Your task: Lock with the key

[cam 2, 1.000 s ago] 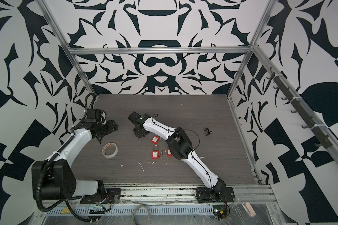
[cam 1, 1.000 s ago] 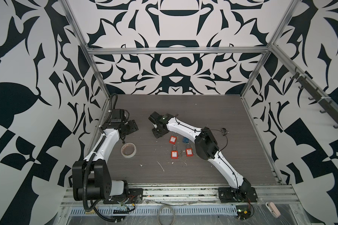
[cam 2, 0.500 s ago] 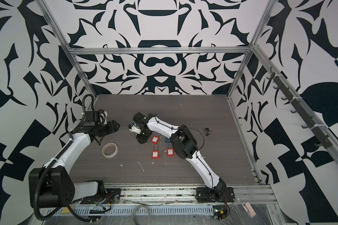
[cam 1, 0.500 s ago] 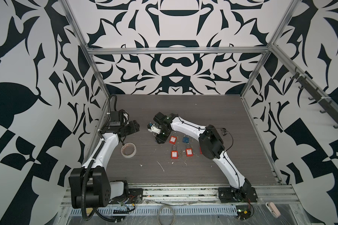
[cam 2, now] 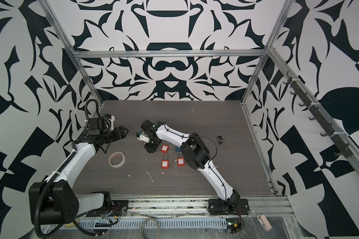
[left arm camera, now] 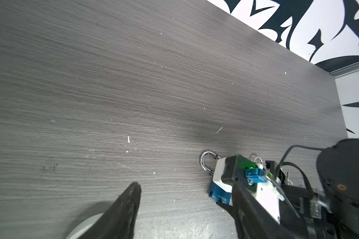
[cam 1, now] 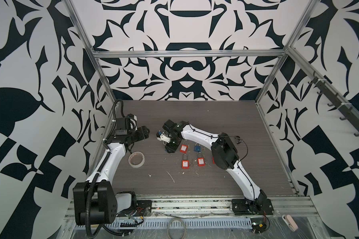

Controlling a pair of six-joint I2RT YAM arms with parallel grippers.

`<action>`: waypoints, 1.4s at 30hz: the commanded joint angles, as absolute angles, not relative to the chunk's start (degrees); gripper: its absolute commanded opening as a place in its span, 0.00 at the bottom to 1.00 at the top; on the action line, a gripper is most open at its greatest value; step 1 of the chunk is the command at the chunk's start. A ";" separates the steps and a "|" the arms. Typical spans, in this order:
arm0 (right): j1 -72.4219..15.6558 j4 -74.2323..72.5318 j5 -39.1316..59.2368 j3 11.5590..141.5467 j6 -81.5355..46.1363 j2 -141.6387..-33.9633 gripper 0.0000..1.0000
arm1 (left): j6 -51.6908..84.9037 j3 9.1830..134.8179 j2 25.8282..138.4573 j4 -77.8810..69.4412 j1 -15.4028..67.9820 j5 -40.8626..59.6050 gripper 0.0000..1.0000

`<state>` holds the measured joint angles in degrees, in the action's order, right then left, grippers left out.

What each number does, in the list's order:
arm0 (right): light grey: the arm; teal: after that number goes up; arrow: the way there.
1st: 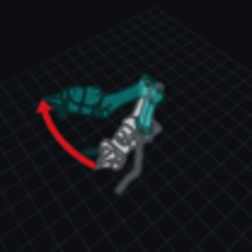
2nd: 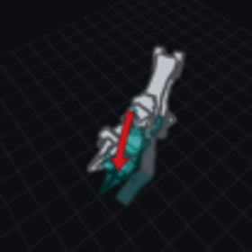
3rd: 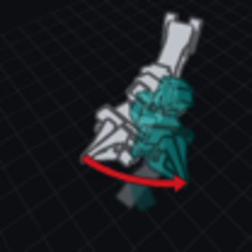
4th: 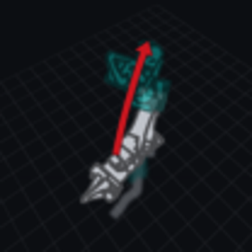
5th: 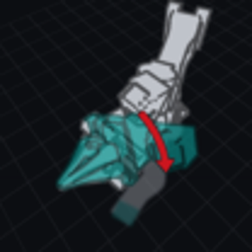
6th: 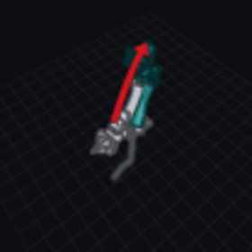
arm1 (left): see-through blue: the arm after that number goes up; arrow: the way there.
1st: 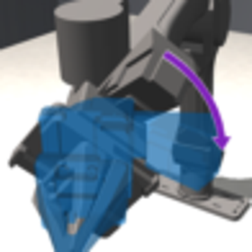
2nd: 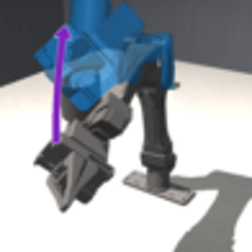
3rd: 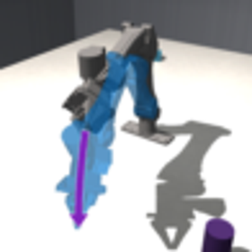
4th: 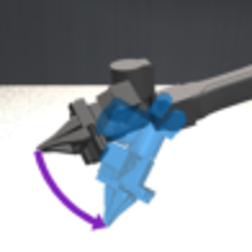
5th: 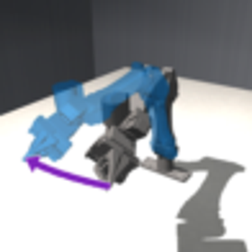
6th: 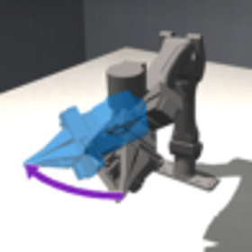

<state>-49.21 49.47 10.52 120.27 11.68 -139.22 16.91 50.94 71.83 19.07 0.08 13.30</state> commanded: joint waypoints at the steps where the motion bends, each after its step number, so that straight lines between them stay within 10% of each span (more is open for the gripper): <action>1: -49.21 49.49 8.29 120.04 8.48 -135.96 0.51 | 16.66 49.21 70.66 17.76 0.13 14.83 0.71; 36: -51.94 47.74 6.61 118.66 13.64 -138.23 0.59 | 17.18 47.64 70.54 16.41 0.11 16.98 0.71; 42: -52.06 49.23 5.20 120.06 14.14 -139.20 0.46 | 17.01 47.90 70.51 16.61 0.17 17.00 0.71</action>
<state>-51.81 46.68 6.26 118.50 13.91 -138.65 17.10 48.23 71.61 16.73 0.08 16.14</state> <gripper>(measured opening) 0.486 0.711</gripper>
